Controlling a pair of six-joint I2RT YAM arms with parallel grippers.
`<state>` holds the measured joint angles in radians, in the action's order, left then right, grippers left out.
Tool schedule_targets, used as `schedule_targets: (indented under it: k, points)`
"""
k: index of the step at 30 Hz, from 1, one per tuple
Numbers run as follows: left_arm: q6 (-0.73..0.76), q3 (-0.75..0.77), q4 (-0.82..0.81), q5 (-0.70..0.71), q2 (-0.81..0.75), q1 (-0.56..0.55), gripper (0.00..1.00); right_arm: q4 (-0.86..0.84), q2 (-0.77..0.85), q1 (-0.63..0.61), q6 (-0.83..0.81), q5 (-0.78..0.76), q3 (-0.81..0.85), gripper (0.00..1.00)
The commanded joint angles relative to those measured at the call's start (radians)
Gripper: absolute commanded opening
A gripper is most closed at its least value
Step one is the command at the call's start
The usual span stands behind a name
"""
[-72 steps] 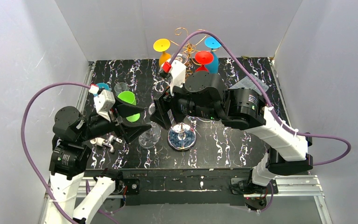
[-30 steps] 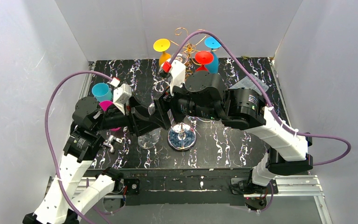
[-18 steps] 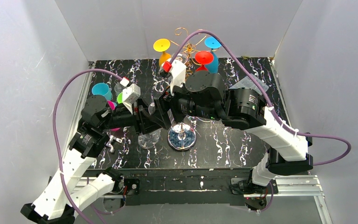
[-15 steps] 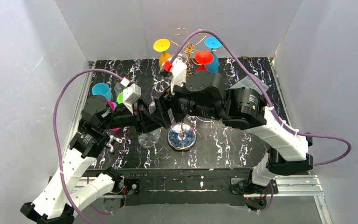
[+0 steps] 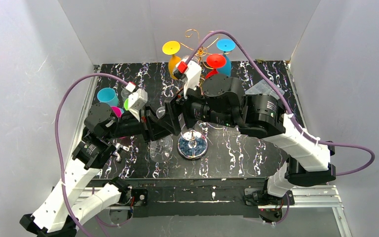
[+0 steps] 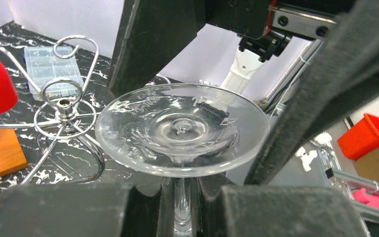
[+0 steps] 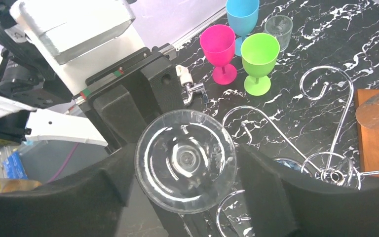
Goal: Take the wine glass off the wine glass rack
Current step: Place the wine glass at the center of the board.
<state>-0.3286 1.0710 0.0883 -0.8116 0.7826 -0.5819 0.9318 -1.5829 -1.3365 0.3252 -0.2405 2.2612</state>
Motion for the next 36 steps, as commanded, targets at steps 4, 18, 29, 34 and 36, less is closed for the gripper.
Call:
schedule_targets:
  k: [4,18,29,34,36]
  points:
    - [-0.115,0.057,0.078,0.13,0.018,0.001,0.0,-0.148,0.103,-0.007,-0.005,-0.034,-0.094,0.98]
    - [-0.395,0.251,0.206,0.354,0.06,-0.001,0.0,-0.497,0.37,-0.007,-0.094,-0.103,-0.422,0.98]
    - [-0.633,0.498,0.361,0.596,0.238,0.001,0.0,-0.628,0.404,-0.007,-0.2,-0.254,-0.535,0.98]
    - [-0.71,0.601,0.372,0.686,0.33,0.039,0.0,-0.694,0.365,-0.007,-0.273,-0.389,-0.536,0.98]
    - [-0.764,0.598,0.353,0.698,0.339,0.092,0.0,-0.737,0.361,-0.007,-0.302,-0.419,-0.55,0.98]
